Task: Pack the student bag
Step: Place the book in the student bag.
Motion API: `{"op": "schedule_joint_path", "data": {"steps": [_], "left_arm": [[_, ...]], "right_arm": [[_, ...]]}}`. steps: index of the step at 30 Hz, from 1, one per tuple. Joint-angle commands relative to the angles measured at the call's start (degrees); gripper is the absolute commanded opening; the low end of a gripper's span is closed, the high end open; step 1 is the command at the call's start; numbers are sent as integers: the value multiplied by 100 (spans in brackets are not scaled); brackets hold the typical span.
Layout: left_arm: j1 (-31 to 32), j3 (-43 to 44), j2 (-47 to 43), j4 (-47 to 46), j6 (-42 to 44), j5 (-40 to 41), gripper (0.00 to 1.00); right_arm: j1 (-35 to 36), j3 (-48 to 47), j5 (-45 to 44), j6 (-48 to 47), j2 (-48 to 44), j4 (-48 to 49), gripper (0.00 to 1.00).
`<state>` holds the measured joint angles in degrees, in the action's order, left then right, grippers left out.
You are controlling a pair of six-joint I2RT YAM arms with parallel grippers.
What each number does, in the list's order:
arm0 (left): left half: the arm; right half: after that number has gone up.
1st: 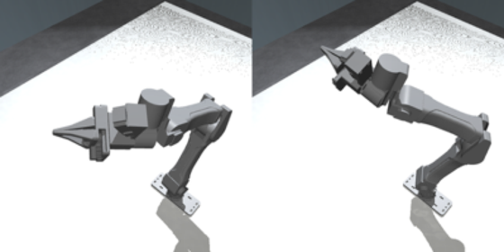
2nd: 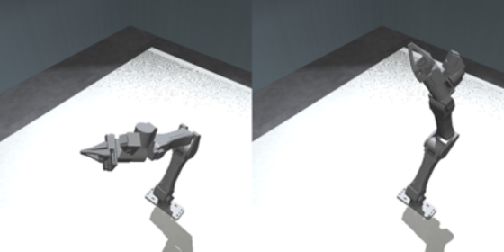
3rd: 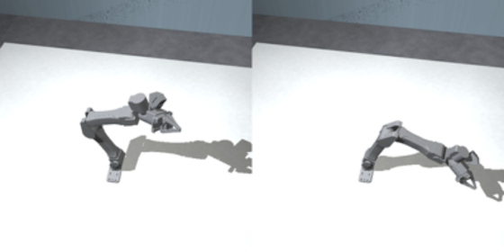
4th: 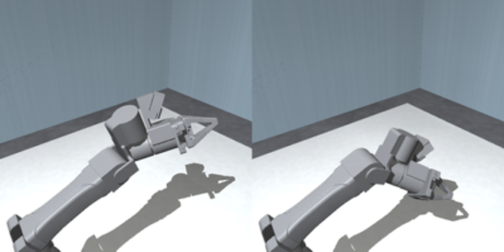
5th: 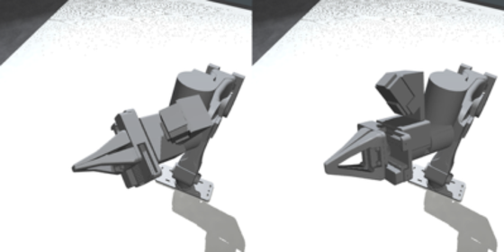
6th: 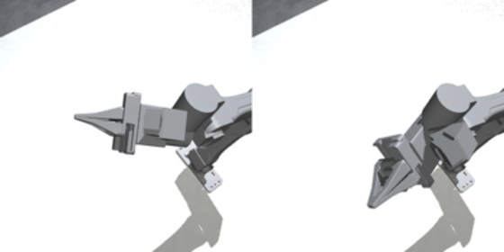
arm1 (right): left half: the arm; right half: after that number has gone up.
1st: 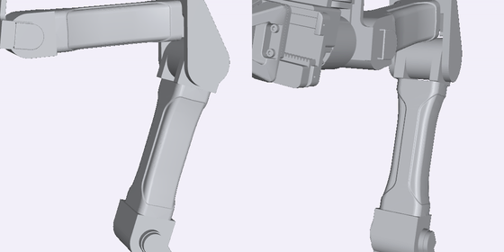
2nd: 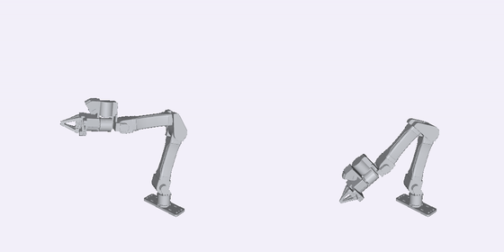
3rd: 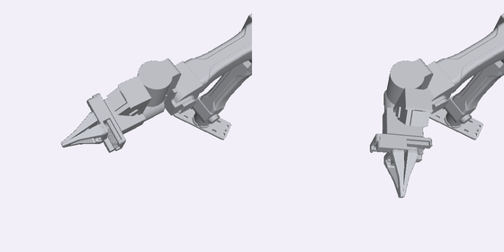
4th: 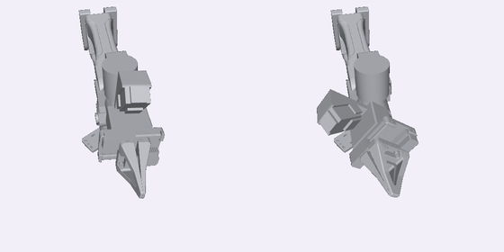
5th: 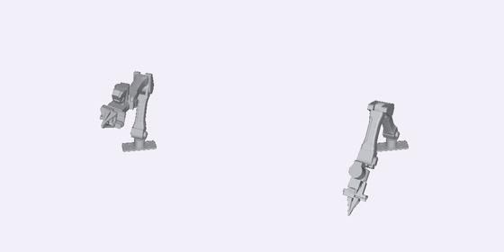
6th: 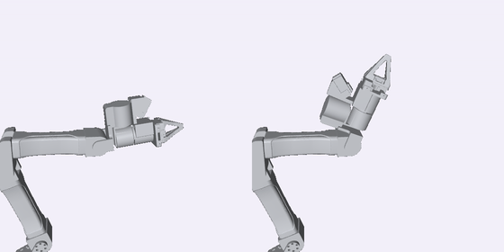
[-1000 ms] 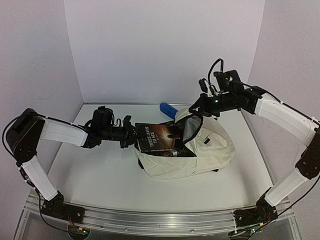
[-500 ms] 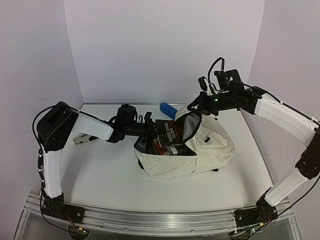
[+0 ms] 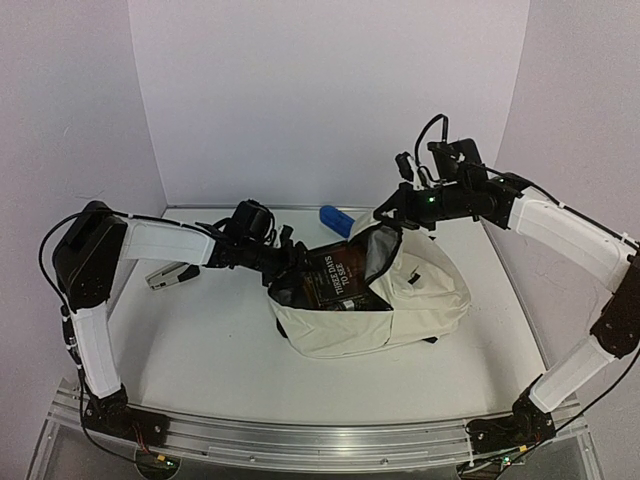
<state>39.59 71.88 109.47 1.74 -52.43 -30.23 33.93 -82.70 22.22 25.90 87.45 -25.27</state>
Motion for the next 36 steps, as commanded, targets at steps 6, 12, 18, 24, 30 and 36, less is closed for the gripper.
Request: {"op": "schedule_joint_path", "data": {"steps": [6, 12, 18, 24, 30, 36], "left_arm": [[120, 338, -47, 604, 609, -40, 49], [198, 717, 259, 592, 712, -227, 31], [322, 1347, 800, 409, 663, -567, 17], [546, 2137, 1218, 412, 701, -601, 10], [567, 2122, 1221, 416, 722, -509, 10], [427, 1471, 453, 737, 1072, 220, 29]], "right_arm": [[18, -182, 105, -95, 71, 690, 0], [18, -215, 114, -94, 90, 690, 0], [18, -230, 142, -73, 140, 690, 0], [18, -213, 125, -68, 118, 690, 0], [19, -161, 67, -36, 103, 690, 0], [18, -112, -116, 101, 65, 692, 0]]}}
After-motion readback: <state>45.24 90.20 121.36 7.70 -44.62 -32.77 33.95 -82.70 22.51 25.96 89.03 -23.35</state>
